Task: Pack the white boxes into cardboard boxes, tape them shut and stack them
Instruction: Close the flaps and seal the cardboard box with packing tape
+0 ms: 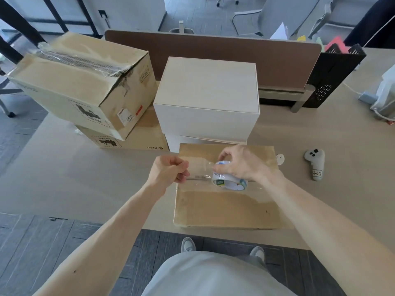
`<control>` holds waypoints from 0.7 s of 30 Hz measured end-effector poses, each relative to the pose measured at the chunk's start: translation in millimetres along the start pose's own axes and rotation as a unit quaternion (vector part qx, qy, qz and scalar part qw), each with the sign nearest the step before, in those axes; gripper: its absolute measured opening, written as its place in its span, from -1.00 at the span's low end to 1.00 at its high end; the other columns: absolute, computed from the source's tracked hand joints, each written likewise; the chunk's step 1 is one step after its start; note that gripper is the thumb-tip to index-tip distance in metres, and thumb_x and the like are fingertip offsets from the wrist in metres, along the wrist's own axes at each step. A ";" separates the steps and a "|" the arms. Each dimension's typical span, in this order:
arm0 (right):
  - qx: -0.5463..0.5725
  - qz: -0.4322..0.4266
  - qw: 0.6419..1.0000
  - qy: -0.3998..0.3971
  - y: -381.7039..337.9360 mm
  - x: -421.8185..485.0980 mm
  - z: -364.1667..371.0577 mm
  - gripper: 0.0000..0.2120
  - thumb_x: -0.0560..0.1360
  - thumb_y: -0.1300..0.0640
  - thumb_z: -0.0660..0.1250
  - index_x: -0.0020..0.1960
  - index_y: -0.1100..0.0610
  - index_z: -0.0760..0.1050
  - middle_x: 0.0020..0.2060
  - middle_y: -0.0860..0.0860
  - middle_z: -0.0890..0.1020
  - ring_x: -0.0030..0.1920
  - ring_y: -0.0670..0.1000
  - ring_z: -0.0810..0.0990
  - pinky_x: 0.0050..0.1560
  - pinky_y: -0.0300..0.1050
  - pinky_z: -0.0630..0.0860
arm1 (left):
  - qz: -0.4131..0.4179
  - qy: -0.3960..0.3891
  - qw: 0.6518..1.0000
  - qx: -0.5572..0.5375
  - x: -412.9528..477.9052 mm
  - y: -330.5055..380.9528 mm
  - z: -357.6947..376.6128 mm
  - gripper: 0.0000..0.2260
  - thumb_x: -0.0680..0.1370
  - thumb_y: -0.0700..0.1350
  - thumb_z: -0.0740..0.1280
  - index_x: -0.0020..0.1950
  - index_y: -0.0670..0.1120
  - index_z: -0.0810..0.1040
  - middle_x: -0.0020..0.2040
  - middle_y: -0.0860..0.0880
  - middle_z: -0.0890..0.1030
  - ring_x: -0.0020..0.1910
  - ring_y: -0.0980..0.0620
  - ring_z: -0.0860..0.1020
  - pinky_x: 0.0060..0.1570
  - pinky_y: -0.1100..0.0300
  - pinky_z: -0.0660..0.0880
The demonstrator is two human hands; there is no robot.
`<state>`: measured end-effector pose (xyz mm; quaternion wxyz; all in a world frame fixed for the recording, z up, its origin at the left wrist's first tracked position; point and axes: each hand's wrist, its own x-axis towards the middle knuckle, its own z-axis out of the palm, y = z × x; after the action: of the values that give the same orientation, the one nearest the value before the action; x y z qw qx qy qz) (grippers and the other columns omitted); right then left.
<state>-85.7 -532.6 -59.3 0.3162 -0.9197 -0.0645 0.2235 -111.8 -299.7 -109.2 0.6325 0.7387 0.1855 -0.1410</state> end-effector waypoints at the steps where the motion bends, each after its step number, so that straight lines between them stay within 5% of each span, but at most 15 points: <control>1: -0.009 0.007 1.000 0.011 -4.1 2.9 6.5 -0.66 0.37 -0.17 0.49 -0.09 0.07 0.54 -0.12 -0.03 0.62 -0.13 0.03 0.61 -0.18 -0.08 0.50 | -0.002 0.007 1.000 0.000 1.3 -2.6 -7.1 -0.89 0.55 -0.25 0.43 -0.17 -0.26 0.64 -0.33 -0.16 0.68 -0.49 -0.03 0.54 -0.35 0.13 0.57; 8: -0.107 0.037 0.993 0.017 -32.3 12.1 29.7 -0.43 0.41 -0.21 0.41 -0.40 0.05 0.11 -0.47 0.01 0.22 -0.41 0.05 0.18 -0.40 -0.07 0.05 | -0.018 0.022 1.000 0.000 3.1 -19.5 -39.7 -0.89 0.55 -0.28 0.40 -0.18 -0.25 0.62 -0.36 -0.15 0.66 -0.51 -0.04 0.50 -0.37 0.15 0.55; 21: -0.211 0.067 0.974 -0.042 -62.1 34.0 47.3 -0.58 0.47 -0.10 0.33 -0.34 0.10 0.19 -0.46 -0.01 0.31 -0.44 0.04 0.29 -0.43 -0.10 0.18 | -0.052 0.017 0.998 -0.006 17.4 -56.5 -47.1 -0.87 0.56 -0.26 0.40 -0.16 -0.29 0.61 -0.36 -0.15 0.64 -0.51 -0.02 0.51 -0.38 0.14 0.57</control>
<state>-75.3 -448.4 -67.1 0.0960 -0.9578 -0.0614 0.2639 -123.1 -244.2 -159.3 0.6255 0.7263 0.2356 -0.1604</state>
